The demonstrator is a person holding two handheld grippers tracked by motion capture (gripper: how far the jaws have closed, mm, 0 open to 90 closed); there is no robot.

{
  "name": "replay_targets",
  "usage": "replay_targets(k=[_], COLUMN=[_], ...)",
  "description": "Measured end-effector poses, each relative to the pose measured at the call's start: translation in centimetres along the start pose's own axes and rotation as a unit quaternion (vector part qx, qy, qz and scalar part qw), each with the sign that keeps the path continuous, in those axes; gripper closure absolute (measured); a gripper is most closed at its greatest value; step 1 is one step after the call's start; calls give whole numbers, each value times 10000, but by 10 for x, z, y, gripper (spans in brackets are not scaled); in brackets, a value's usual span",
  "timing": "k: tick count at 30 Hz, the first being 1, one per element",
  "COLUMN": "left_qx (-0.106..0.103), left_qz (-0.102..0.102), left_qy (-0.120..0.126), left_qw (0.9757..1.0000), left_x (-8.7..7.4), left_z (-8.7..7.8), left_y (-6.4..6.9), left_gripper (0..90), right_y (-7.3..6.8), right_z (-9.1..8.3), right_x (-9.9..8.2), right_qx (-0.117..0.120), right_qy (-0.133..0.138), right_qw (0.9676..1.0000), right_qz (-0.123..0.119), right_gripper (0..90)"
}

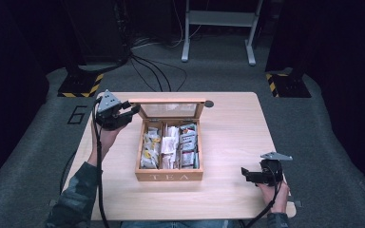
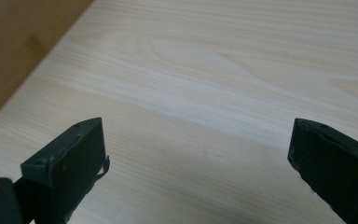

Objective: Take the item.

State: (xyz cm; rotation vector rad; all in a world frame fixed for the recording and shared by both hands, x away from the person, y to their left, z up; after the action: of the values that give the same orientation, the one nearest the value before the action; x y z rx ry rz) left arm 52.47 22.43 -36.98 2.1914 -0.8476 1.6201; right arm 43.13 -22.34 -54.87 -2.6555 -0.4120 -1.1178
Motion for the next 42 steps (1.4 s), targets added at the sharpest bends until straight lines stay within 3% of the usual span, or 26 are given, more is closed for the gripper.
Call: replay_targets(k=[3, 10, 19, 29, 33, 42], left_qx=[-1, -3, 19, 13, 0, 24], left_qz=[-4, 13, 15, 62, 62, 96], left_qy=[-12, -24, -6, -38, -52, -56], left_qw=[10000, 10000, 10000, 10000, 10000, 9999], left_x=[0, 0, 0, 0, 0, 0], left_z=[0, -1, -1, -1, -1, -1], left_y=[0, 1, 1, 1, 1, 1], left_gripper=[630, 630, 630, 632, 632, 634], right_y=[-12, -41, -67, -103, -119, -148], right_z=[-2, -5, -8, -1, 4, 15], right_x=[10, 28, 50, 77, 85, 97], right_qx=[217, 460, 678, 1063, 1250, 1455], right_qy=[21, 52, 103, 249, 216, 156], right_qw=[9997, 9982, 9948, 9870, 9827, 9768], right_qz=[-99, -377, -752, -1180, -1353, -1563], right_gripper=[35, 38, 51, 77, 81, 91])
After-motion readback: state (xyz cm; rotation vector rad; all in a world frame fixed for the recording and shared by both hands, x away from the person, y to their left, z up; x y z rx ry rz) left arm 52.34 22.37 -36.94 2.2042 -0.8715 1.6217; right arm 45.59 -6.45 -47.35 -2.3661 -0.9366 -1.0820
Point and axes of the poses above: each handheld gripper's, and its own axes: z roughly forward along the jaws, x roughly out of its top, y roughly to its right, the point moved 8 cm from there along z, roughly forward along the jaws, and after that the axes turned 1 degree about -x, right-handed, at the moved point
